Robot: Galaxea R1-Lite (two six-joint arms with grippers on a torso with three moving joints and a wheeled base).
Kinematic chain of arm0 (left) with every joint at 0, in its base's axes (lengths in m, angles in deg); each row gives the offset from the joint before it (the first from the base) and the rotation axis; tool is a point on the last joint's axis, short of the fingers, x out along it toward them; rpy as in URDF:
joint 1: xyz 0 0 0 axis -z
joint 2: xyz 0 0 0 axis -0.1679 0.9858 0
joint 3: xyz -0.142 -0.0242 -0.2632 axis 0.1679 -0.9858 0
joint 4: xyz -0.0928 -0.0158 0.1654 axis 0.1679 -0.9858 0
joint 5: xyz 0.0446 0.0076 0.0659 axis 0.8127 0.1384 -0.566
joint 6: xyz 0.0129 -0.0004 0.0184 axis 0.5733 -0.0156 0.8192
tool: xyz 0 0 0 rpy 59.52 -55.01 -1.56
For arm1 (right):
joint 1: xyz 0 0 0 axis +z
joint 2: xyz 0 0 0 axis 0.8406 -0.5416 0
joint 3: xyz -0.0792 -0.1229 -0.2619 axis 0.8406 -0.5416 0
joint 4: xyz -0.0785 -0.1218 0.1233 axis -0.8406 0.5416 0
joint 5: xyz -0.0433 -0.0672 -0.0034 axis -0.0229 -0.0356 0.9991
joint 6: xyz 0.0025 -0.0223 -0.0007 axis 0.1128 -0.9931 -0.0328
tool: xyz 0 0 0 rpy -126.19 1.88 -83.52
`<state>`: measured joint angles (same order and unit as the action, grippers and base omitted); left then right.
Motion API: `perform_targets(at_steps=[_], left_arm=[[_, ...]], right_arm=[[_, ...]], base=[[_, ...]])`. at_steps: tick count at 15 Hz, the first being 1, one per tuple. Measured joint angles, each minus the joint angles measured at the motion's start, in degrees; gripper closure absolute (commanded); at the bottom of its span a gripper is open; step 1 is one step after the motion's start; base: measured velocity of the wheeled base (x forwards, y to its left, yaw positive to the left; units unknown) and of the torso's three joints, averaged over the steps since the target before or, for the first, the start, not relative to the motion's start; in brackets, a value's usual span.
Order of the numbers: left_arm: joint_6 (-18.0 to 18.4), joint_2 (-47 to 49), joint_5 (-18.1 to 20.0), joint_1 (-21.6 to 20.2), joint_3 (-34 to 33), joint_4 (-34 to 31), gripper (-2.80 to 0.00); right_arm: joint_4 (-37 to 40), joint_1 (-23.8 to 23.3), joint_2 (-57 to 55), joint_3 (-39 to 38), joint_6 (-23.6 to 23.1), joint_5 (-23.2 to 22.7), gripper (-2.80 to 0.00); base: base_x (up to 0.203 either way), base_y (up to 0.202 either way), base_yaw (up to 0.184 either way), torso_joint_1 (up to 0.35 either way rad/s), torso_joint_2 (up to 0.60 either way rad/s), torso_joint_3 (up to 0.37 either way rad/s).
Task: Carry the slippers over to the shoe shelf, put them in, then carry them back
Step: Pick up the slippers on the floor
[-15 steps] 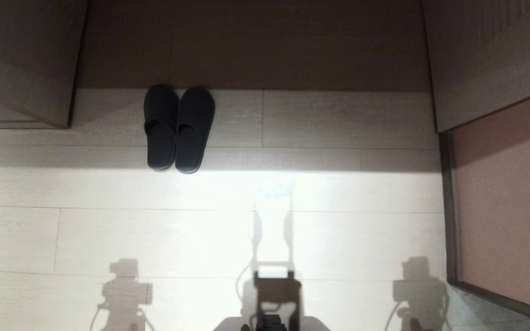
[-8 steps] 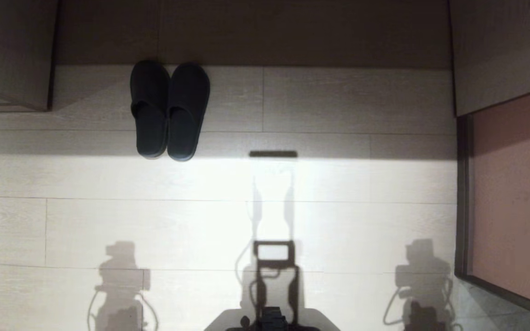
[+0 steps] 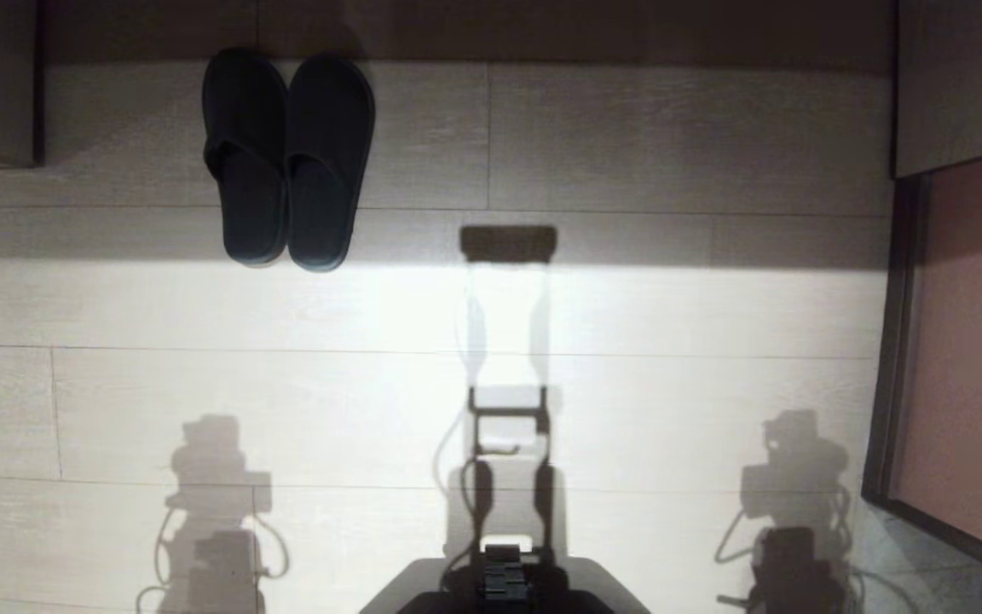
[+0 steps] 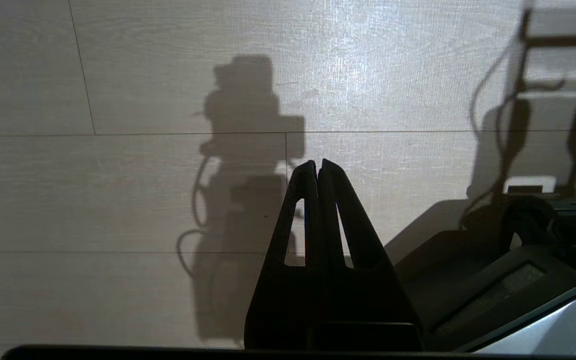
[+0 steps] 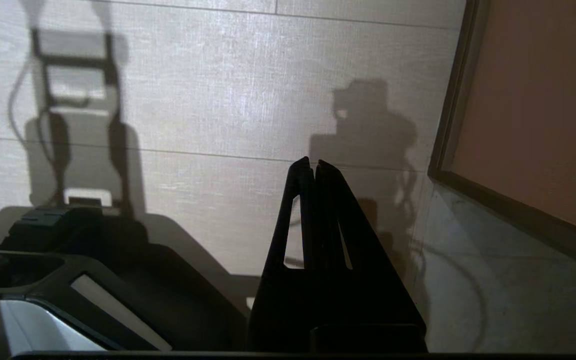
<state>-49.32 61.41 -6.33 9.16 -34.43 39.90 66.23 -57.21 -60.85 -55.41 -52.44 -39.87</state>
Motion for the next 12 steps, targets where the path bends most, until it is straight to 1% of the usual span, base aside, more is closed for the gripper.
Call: perform_targets(at_steps=[8, 12], left_arm=[[-0.02, 0.01, 0.01, 0.00, 0.00, 0.00, 0.00], [-0.09, 0.01, 0.02, 0.00, 0.00, 0.10, 0.00]], right_arm=[[0.00, 0.02, 0.00, 0.00, 0.02, 0.02, 0.00], [0.04, 0.02, 0.00, 0.00, 0.02, -0.01, 0.00]], base=[[0.000, 0.000, 0.000, 0.001, 0.00, -0.198], [0.000, 0.000, 0.000, 0.002, 0.00, -0.054]])
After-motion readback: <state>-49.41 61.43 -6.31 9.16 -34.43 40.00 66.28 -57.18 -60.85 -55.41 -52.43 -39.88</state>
